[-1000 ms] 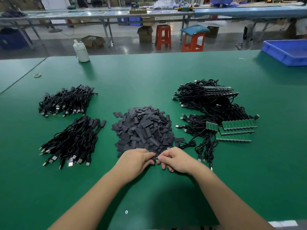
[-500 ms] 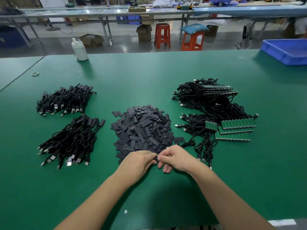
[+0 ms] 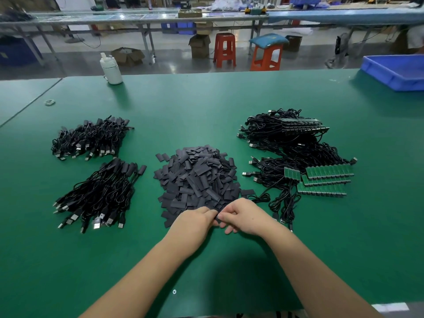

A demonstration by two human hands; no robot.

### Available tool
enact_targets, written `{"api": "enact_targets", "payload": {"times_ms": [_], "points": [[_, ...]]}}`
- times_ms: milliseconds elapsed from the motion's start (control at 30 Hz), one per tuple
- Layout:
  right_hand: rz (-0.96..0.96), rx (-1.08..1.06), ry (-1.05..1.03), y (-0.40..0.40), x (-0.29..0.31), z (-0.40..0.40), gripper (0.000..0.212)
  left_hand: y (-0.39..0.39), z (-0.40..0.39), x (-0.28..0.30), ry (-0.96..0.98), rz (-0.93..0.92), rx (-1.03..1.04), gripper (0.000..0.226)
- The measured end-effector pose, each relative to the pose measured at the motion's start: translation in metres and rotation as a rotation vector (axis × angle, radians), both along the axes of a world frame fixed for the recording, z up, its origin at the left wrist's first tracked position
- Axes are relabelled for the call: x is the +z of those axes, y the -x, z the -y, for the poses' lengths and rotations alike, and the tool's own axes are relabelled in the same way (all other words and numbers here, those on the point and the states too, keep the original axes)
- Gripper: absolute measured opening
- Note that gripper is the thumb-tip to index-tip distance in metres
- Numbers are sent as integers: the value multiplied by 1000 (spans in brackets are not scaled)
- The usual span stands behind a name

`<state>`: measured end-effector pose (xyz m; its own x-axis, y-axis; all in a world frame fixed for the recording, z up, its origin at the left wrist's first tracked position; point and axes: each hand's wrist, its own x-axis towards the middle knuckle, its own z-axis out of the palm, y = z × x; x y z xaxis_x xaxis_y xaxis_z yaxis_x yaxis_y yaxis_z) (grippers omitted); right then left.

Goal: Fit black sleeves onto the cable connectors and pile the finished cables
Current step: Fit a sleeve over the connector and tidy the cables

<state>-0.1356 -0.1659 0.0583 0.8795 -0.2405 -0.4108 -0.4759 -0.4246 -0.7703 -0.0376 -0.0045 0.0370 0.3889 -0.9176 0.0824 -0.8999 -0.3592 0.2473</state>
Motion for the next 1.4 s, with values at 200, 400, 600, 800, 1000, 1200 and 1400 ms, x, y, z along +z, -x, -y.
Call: {"api": "enact_targets", "payload": {"times_ms": [200,400,600,800,1000,1200,1400], "points": [[-1,78,183,2,8,-3,26,0,3,4,-34,31,54,28],[20,74,234,3,12,-7,28,4,2,9,-65,46,41,24],[25,87,281,5,14,-11,29,14,2,17,-177,137,19,22],[44,97,267,5,16,-11,30,15,1,22,-160,171,-6,33],[144,-77,-56,8,21,-4,22,10,1,26,413,-553,263,67],[298,-185,-342,9,36,-4,18,14,3,34,551,-932,310,19],[368,-109,-187,14,46,-8,20,21,6,41,634,-863,267,28]]}}
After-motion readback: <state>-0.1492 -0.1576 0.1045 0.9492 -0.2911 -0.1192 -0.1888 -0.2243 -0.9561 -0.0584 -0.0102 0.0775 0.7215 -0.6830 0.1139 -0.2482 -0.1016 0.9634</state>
